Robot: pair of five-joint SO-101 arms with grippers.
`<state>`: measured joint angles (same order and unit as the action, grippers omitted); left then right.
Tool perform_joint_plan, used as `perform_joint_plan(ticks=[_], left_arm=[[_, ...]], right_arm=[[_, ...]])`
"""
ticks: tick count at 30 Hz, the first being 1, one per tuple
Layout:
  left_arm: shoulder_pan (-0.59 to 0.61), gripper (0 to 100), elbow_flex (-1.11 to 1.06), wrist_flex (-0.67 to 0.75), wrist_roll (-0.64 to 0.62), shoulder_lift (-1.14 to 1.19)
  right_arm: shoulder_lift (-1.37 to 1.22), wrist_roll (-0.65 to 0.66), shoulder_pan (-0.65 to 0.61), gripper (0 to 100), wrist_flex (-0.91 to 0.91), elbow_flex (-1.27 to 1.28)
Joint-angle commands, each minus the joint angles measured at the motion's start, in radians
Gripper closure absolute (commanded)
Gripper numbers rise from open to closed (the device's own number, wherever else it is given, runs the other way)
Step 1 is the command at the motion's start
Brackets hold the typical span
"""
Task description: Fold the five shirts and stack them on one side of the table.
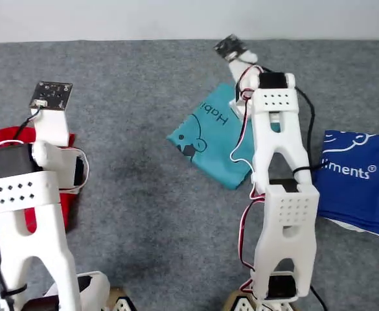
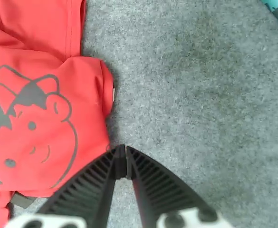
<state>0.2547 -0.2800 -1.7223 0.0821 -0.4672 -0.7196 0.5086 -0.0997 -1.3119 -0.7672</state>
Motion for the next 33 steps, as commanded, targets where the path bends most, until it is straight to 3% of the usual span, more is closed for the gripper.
perform_joint_plan(ticks=[1,7,9,16,20,26,29,33], left_arm=[[-0.008,99,0.004,0.014,0.006,-0.029],[-0.008,99,0.004,0.014,0.006,-0.029],[-0.008,99,0.004,0.014,0.006,-0.031],[-0.008,99,0.002,0.014,0.006,-0.031],[-0.008,99,0.002,0.014,0.006,-0.031],[-0.006,99,0.004,0.014,0.006,-0.031],[-0.006,99,0.004,0.014,0.006,-0.031],[-0.006,99,0.004,0.014,0.006,-0.031]], right_arm=[[0.111,-0.146,-0.030,75.5,-0.108,-0.021],[0.114,-0.284,-0.119,99.8,-0.249,-0.021],[0.116,-0.305,-0.120,96.3,-0.278,-0.021],[0.114,-0.632,-0.114,98.2,-0.280,-0.021],[0.113,-0.821,-0.116,91.4,-0.255,-0.020],[0.111,-1.122,-0.114,69.6,-0.265,-0.017],[0.111,-1.151,-0.114,60.2,-0.265,-0.017],[0.082,-1.175,-0.113,59.3,-0.242,-0.017]])
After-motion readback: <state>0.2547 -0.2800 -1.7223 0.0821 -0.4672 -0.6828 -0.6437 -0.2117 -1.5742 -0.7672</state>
